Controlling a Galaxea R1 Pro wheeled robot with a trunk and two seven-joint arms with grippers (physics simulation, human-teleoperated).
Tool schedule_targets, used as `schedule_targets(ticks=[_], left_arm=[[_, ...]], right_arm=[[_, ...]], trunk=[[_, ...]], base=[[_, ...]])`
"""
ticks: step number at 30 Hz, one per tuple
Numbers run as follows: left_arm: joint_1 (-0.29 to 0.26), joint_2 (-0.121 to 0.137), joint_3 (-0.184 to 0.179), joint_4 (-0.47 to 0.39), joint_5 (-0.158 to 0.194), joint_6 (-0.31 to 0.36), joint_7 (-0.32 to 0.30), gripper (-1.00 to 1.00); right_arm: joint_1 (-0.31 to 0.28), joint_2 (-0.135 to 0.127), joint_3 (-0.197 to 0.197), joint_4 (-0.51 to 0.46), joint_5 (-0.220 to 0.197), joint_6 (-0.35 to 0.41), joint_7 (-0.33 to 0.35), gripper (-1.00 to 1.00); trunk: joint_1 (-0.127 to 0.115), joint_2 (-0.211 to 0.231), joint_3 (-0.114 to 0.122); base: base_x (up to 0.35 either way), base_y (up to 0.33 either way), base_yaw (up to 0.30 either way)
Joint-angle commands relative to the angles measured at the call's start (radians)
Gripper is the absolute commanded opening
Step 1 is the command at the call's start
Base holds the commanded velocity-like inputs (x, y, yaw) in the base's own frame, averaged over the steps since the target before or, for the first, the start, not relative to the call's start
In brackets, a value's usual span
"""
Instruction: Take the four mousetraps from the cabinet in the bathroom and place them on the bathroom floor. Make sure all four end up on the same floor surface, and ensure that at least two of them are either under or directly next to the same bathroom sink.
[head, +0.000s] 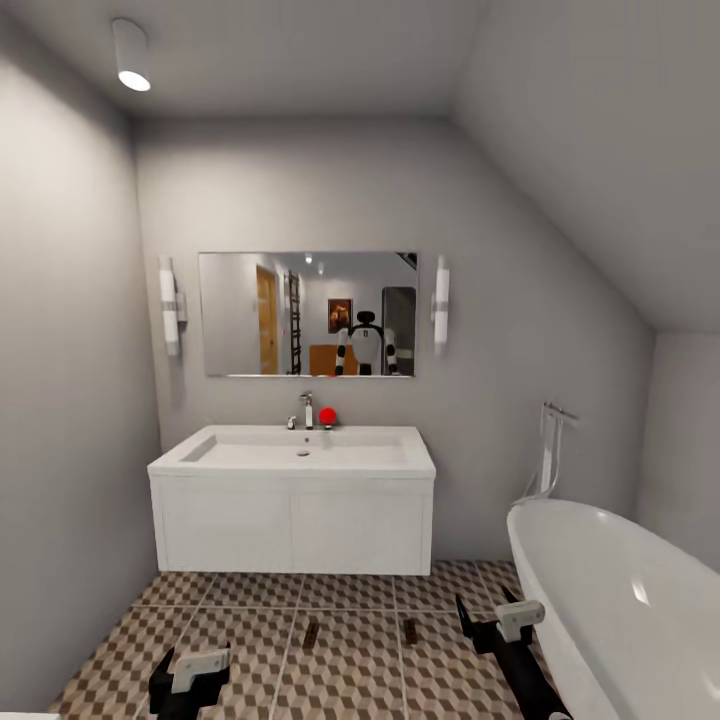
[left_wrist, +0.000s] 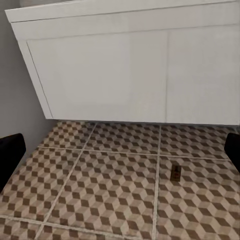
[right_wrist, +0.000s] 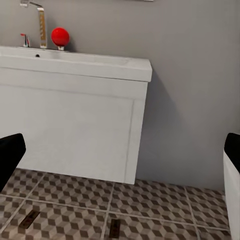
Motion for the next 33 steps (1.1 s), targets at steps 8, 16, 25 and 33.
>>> schedule_targets(ticks=[8, 16, 25, 33], left_arm=[[-0.002, -0.001, -0.009, 0.003, 0.006, -0.005, 0.002, 1.0], [-0.002, -0.001, -0.009, 0.003, 0.006, -0.005, 0.002, 1.0], [-0.002, -0.001, -0.009, 0.003, 0.006, -0.005, 0.002, 1.0], [-0.002, -0.001, -0.009, 0.003, 0.006, -0.005, 0.002, 1.0]], right_arm=[[-0.001, 0.0, 0.002, 0.001, -0.011, -0.002, 0.01, 1.0], [-0.001, 0.0, 0.002, 0.001, -0.011, -0.002, 0.01, 1.0], [-0.001, 0.0, 0.002, 0.001, -0.011, -0.002, 0.009, 1.0], [-0.001, -0.001, 0.002, 0.001, -0.011, -0.002, 0.009, 1.0]], trunk=[[-0.031, 0.055, 0.013], [-0.061, 0.111, 0.027], [-0.096, 0.174, 0.042], [-0.127, 0.23, 0.056]], base=[[0.0, 0.0, 0.0], [0.0, 0.0, 0.0], [0.0, 0.0, 0.0], [0.0, 0.0, 0.0]])
